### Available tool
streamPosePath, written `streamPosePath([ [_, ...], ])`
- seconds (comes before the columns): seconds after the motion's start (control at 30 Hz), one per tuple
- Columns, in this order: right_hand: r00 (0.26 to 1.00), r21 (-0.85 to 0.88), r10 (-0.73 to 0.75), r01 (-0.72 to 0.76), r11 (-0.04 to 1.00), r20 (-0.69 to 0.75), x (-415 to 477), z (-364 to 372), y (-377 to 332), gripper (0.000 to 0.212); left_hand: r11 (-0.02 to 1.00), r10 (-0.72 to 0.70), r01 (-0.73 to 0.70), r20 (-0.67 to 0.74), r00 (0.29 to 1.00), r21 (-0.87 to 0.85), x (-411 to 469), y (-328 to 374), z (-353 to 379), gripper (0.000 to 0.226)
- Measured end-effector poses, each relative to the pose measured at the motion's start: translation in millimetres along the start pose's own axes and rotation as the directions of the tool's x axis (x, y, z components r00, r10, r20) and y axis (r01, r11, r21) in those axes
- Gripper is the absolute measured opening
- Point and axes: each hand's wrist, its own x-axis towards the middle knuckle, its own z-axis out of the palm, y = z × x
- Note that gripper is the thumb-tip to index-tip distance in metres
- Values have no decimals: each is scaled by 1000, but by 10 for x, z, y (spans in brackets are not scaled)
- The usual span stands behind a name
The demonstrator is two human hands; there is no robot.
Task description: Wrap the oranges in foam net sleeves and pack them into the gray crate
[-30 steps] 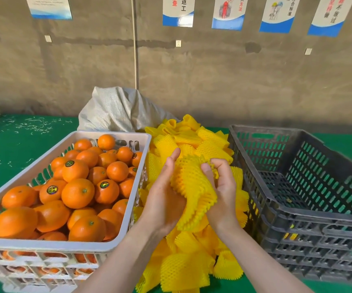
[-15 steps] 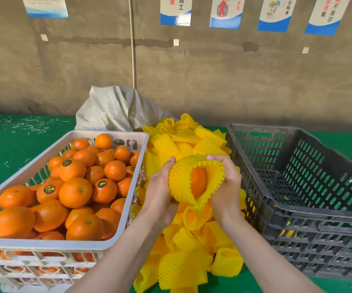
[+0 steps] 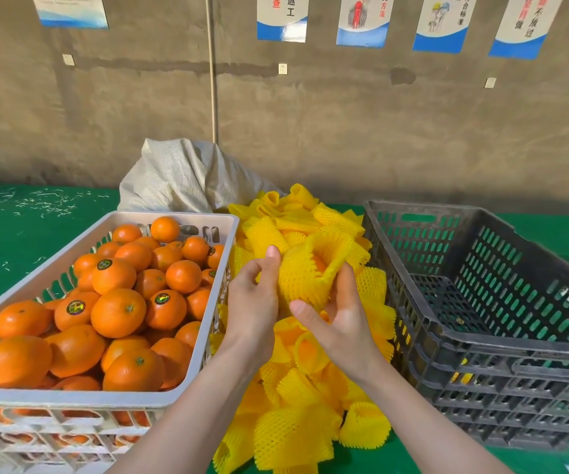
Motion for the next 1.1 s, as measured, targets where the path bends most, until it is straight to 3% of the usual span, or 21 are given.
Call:
streamPosePath([
  [0.13,1000,-18,-22,22,1000,-12,-9,18,30,75,987,161,-155,-161,974,49,-16,31,25,45],
  [0.2,999,-30,-26,25,999,-30,-9,35,31,82,945,295,-266,-147,944,188,-19,20,22,48],
  [0.27,997,-62,-31,27,998,-75,-12,53,30,86,912,352,-302,-150,924,279,-17,13,6,35],
  [0.5,990,-165,-121,107,980,-75,-41,59,94,89,985,115,-88,-180,977,150,89,-73,-24,26],
  [0.67,992,-288,-105,81,954,-69,-29,-19,62,83,996,-75,75,8,997,41,113,-81,-81,7],
  [0.77,996,-339,-78,57,939,-47,22,-99,40,94,994,-94,87,121,988,59,77,-55,-85,26],
  [0.87,999,-341,-41,31,939,-20,54,-159,44,100,974,-140,101,186,973,203,41,49,-75,55],
  [1.0,997,-336,-62,47,941,-36,47,-159,55,102,973,41,-134,429,902,189,-77,69,-56,65],
  [1.1,996,-320,-73,54,946,-47,15,-152,57,90,979,106,-172,445,889,111,-98,25,-50,100],
])
